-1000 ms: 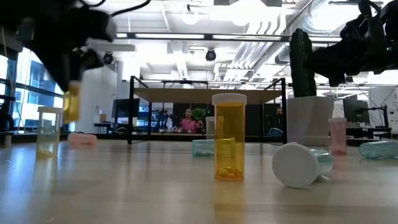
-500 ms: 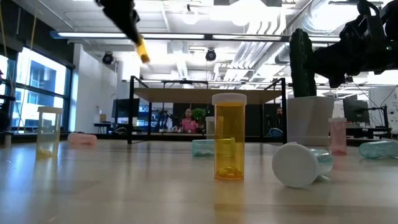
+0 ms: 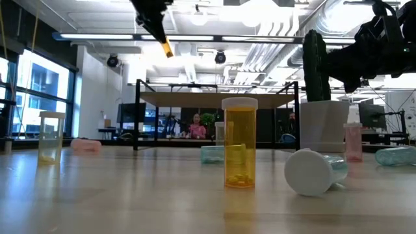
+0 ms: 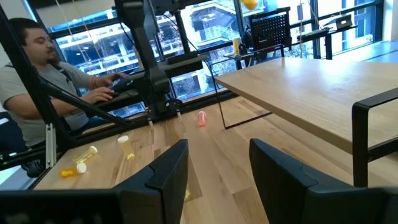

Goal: Pick and place medicine bottles onto shelf by color
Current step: Put the top left orange pill bottle on the shelf

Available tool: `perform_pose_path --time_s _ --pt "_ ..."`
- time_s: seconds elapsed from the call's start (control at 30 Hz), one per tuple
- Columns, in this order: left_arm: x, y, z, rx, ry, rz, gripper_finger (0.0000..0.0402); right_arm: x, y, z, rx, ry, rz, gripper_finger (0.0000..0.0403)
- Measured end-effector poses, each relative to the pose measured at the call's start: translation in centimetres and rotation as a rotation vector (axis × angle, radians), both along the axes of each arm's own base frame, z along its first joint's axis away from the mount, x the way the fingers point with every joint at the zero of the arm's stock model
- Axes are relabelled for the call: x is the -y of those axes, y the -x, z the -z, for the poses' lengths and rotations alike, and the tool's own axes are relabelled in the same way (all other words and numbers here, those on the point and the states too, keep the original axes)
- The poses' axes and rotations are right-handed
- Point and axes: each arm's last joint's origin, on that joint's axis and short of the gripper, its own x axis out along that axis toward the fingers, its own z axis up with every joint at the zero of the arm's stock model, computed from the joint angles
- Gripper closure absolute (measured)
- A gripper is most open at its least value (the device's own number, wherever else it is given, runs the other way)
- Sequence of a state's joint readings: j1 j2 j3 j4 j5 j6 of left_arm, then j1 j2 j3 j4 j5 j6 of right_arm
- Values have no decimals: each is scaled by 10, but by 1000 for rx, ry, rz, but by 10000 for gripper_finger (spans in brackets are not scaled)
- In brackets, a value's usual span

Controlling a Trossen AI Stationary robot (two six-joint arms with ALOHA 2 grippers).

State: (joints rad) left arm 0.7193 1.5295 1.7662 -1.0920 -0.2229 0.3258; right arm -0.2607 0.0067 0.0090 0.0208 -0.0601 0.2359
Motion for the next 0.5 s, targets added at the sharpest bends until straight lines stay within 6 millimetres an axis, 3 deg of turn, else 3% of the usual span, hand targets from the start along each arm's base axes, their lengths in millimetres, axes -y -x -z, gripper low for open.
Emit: perform_pose_path --time_s 0.27,0.5 --pt "-46 -9 6 -46 158 -129 282 0 0 0 5 -25 0 240" --pt "-61 -24 30 -83 270 -135 282 0 0 0 6 -28 -1 240"
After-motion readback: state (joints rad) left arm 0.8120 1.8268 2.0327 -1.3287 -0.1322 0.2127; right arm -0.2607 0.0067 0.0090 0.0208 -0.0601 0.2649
